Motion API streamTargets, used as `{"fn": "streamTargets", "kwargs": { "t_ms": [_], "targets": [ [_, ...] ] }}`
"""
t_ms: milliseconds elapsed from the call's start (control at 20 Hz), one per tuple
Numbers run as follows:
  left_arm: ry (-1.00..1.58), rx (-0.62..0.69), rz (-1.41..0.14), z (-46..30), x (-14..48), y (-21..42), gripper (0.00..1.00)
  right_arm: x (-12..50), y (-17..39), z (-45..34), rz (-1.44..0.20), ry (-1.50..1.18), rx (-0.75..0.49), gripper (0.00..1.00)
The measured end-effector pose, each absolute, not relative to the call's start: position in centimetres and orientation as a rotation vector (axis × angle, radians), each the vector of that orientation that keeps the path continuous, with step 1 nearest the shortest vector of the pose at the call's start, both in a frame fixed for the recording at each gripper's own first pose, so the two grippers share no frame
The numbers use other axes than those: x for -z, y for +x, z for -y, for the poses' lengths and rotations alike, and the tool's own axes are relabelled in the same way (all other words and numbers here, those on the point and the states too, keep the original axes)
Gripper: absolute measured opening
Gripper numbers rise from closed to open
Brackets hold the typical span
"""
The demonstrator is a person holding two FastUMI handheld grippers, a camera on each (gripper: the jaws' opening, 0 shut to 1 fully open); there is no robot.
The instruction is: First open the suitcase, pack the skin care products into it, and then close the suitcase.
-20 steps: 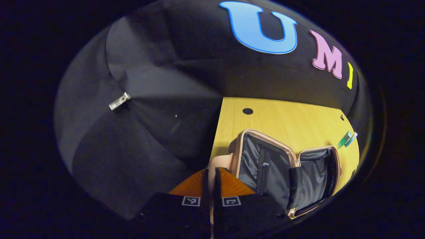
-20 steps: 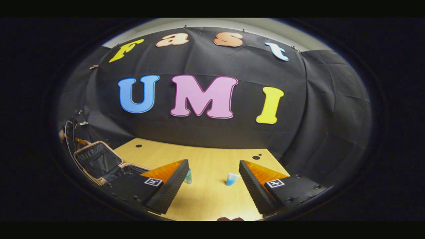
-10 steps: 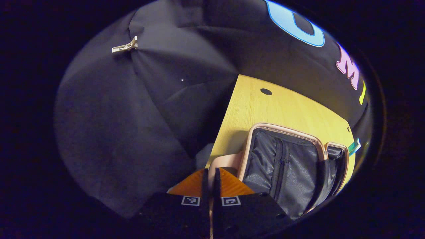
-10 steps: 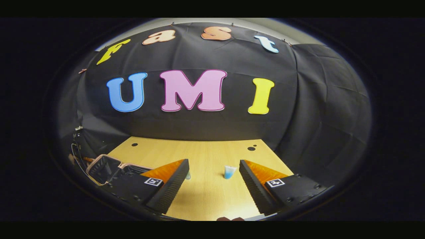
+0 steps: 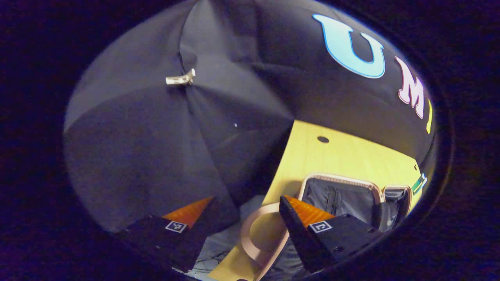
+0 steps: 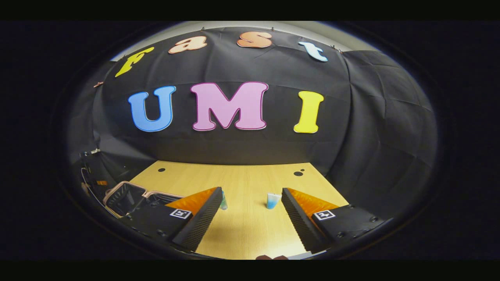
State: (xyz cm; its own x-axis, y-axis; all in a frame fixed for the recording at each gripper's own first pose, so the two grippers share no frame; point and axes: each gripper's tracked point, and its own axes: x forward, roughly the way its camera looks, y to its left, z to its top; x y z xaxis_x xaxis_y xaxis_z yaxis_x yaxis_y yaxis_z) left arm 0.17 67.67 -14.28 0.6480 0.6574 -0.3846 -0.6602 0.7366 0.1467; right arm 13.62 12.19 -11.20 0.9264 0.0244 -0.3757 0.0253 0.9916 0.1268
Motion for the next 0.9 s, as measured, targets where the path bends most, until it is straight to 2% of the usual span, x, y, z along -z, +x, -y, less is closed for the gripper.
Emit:
{"fn": "streamTargets", "kwargs": {
  "t_ms": [350, 450, 600, 700, 900],
  "targets": [
    [0.137, -0.770, 0.012, -60.0, -3.5, -1.7, 0.96, 11.1, 13.4, -13.7, -0.370, 0.092, -0.066, 0.96],
    [0.090, -0.700, 0.107, -56.2, -6.6, -1.7, 0.96, 10.7, 13.6, -14.2, -0.352, 0.088, -0.089, 0.96],
    [-0.103, -0.463, 0.379, -49.8, -11.2, -2.0, 0.96, 10.9, 13.7, -14.7, -0.348, 0.091, -0.115, 0.96],
    [-0.116, -0.373, 0.509, -47.0, -13.2, -2.2, 0.96, 11.3, 13.7, -14.6, -0.352, 0.100, -0.126, 0.97],
    [0.043, -0.307, 0.580, -41.5, -14.4, -3.0, 0.95, 12.0, 13.1, -12.9, -0.349, 0.093, -0.125, 0.96]
  ]
}}
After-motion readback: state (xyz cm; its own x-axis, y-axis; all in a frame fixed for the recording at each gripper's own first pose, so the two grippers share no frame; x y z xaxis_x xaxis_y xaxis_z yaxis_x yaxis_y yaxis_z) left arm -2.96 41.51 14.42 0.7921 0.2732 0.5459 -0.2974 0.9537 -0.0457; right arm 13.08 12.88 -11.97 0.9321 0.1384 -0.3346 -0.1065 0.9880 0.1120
